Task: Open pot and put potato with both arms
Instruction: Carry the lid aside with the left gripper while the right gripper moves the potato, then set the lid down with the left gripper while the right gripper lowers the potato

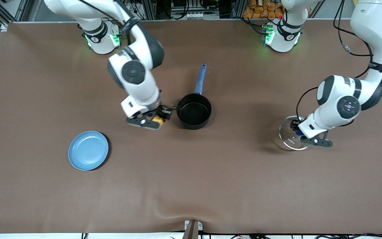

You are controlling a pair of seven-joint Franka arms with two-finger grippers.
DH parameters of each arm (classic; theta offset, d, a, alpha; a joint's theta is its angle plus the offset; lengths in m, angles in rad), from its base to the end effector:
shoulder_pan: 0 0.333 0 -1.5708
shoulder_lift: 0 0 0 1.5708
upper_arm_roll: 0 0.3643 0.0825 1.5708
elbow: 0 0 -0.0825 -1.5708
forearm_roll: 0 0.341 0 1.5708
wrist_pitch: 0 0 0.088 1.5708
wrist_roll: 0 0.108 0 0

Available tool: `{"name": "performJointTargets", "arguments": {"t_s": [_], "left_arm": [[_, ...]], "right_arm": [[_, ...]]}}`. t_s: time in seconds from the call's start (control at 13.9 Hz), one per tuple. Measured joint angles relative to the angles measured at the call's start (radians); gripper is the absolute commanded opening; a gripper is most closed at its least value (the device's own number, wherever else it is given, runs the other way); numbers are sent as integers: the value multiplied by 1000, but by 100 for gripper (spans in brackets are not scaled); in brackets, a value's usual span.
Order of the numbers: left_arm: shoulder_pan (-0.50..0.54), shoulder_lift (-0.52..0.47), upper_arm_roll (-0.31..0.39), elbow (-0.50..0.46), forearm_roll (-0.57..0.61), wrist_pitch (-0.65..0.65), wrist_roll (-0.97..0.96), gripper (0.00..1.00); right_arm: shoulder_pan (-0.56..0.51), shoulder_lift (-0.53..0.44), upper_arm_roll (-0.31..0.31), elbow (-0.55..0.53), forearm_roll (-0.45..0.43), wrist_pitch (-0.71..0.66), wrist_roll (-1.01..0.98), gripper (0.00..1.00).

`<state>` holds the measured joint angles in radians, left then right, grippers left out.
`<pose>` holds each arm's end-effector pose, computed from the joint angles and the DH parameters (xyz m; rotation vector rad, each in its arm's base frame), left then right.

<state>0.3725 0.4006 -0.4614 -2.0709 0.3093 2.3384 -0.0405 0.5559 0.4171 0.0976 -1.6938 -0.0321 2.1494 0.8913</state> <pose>0.5680 -0.0290 0.3230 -3.0737 0.3840 0.1115 0.5222 0.3868 0.4246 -3.0839 0.3561 -0.0321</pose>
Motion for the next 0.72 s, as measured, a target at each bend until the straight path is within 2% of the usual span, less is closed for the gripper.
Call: {"name": "performJointTargets", "arguments": {"t_s": [0.14,0.22,0.29,0.36,0.43,0.72], "left_arm": [[0,7,0,-24,31,23,0,4],[1,15,1,-27,44,27,0,16],[2,27,2,-27,54,37,0,46],[4,37,3,-27,60,48,0,81],[6,44,4,-25,61,57,0,100],[6,42,3,17,62,65,2,100]], "right_arm": [[47,31,0,0,-1,50,41,16],[70,54,-1,3,-1,82,57,16],[95,82,-1,13,-1,108,74,16],[121,110,-1,32,-1,121,91,16],[146,140,-1,57,-3,125,109,16],[200,193,-3,104,-36,128,126,16]]}}
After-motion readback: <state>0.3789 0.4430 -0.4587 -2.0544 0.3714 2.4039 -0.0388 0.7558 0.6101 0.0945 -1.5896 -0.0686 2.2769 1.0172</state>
